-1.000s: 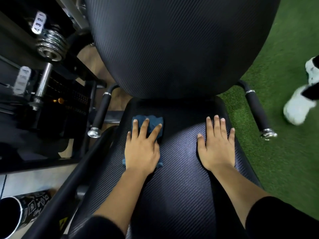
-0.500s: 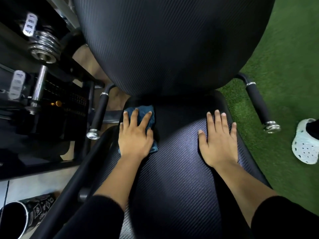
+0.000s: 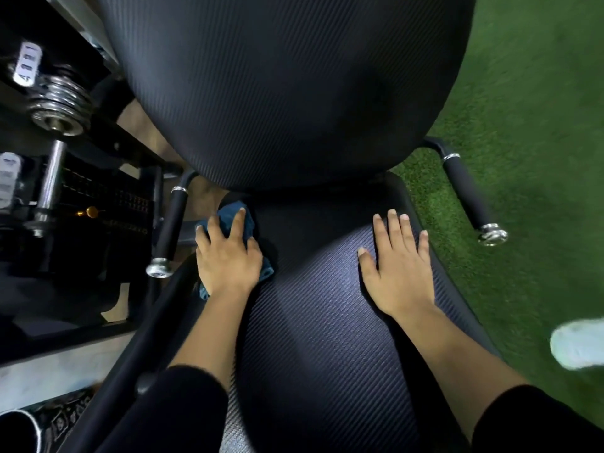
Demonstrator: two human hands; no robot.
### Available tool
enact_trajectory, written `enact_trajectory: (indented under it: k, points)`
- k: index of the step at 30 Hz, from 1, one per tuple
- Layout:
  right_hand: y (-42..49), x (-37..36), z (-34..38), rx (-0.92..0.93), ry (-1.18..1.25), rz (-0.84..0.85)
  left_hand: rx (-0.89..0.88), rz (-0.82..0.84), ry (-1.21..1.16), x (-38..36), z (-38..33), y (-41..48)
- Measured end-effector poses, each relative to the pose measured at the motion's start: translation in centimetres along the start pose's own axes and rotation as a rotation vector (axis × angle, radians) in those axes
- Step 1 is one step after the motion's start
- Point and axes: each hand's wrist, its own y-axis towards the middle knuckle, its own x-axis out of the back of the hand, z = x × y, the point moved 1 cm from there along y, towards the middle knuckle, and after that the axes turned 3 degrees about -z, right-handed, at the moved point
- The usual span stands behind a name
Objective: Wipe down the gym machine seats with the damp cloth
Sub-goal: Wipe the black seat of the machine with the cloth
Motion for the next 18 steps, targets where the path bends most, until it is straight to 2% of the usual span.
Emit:
enact_trajectory:
  k: [4,6,10,13,18]
  points:
    - [-0.8,0.7,-1.0,-0.032,0.056,0.015,-0.392,-0.069,-0.031,0.1,-0.7,-5.0]
    - [-2.0,1.1,-2.0,-0.08,0.063,-0.007,-0.563,-0.021,-0.064,0.1,-1.8,-8.1]
    - [-4.3,1.8,-4.3,-0.159,0.145,0.055,-0.795,0.022,-0.123,-0.1,-3.8,-8.6]
    - [-5.6,2.5,-5.4,-0.196,0.226,0.08,-0.811,0.01,-0.104,-1.4,-6.7,-4.6]
    - [-7.0,3.2,-5.8,-0.219,0.289,0.108,-0.661,0.033,-0.04,-2.5,-11.5,-1.4]
